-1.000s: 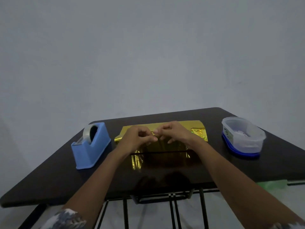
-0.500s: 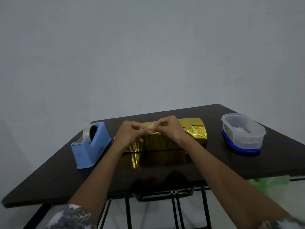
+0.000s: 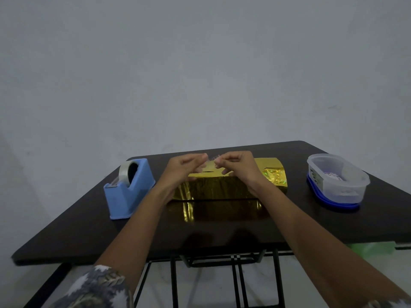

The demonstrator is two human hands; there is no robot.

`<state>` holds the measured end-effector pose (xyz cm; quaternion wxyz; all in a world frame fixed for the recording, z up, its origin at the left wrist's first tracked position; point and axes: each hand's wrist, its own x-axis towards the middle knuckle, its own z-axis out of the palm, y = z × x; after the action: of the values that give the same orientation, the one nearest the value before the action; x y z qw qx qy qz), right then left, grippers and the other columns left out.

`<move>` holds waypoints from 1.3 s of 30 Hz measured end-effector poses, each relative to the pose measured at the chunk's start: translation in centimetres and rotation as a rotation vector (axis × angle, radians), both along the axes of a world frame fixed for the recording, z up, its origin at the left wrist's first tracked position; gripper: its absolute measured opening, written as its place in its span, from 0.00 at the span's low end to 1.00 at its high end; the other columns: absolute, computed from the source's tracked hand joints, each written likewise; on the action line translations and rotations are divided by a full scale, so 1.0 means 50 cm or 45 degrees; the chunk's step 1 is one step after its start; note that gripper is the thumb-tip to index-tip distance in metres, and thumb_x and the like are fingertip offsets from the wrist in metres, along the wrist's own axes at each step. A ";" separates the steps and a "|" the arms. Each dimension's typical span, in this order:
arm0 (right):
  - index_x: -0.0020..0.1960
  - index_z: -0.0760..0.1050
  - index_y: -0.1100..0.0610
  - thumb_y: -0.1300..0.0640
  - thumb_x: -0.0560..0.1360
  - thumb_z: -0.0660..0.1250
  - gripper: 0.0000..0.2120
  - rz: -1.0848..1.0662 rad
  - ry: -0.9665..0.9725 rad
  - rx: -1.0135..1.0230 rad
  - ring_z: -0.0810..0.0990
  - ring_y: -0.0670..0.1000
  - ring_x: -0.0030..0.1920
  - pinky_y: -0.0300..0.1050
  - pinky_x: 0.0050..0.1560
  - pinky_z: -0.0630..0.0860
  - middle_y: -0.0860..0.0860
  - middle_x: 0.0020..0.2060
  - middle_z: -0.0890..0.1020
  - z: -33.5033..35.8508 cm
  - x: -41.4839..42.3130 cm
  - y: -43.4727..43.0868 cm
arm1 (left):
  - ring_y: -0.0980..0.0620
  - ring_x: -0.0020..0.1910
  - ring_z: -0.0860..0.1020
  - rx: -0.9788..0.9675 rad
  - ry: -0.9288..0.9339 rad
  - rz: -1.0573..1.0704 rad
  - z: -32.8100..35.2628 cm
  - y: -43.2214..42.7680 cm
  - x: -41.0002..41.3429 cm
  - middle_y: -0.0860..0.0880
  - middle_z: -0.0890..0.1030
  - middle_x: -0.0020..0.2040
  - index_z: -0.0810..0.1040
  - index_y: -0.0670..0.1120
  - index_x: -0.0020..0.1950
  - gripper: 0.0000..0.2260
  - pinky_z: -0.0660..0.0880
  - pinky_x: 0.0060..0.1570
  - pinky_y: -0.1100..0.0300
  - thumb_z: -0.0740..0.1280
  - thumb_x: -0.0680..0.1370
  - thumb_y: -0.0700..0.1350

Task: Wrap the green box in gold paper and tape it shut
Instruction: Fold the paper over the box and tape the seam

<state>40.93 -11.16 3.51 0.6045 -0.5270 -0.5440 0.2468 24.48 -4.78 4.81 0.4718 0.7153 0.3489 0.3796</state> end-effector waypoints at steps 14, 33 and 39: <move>0.71 0.65 0.49 0.38 0.74 0.62 0.29 -0.488 -0.985 -0.141 0.73 0.50 0.65 0.53 0.67 0.65 0.49 0.64 0.77 -0.005 0.040 0.017 | 0.56 0.34 0.79 -0.293 -0.294 0.183 0.028 0.076 -0.035 0.49 0.83 0.35 0.82 0.41 0.45 0.06 0.77 0.35 0.65 0.74 0.70 0.41; 0.75 0.54 0.52 0.37 0.75 0.59 0.35 -0.534 -1.414 -0.235 0.68 0.48 0.69 0.51 0.74 0.49 0.48 0.68 0.72 -0.115 0.031 0.060 | 0.57 0.30 0.74 -0.359 0.600 0.182 0.047 0.125 0.074 0.49 0.79 0.35 0.77 0.42 0.40 0.11 0.72 0.24 0.70 0.76 0.69 0.47; 0.75 0.55 0.51 0.38 0.75 0.59 0.34 -0.543 -1.400 -0.222 0.68 0.47 0.69 0.50 0.74 0.49 0.48 0.68 0.72 -0.112 0.030 0.059 | 0.56 0.30 0.74 -0.311 0.649 0.195 0.046 0.129 0.081 0.47 0.78 0.37 0.75 0.42 0.41 0.12 0.70 0.22 0.70 0.76 0.69 0.46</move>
<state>42.44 -8.19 -2.11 0.2247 -0.7228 -0.6372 -0.1454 28.52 1.68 7.09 0.4214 0.6970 0.5524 0.1773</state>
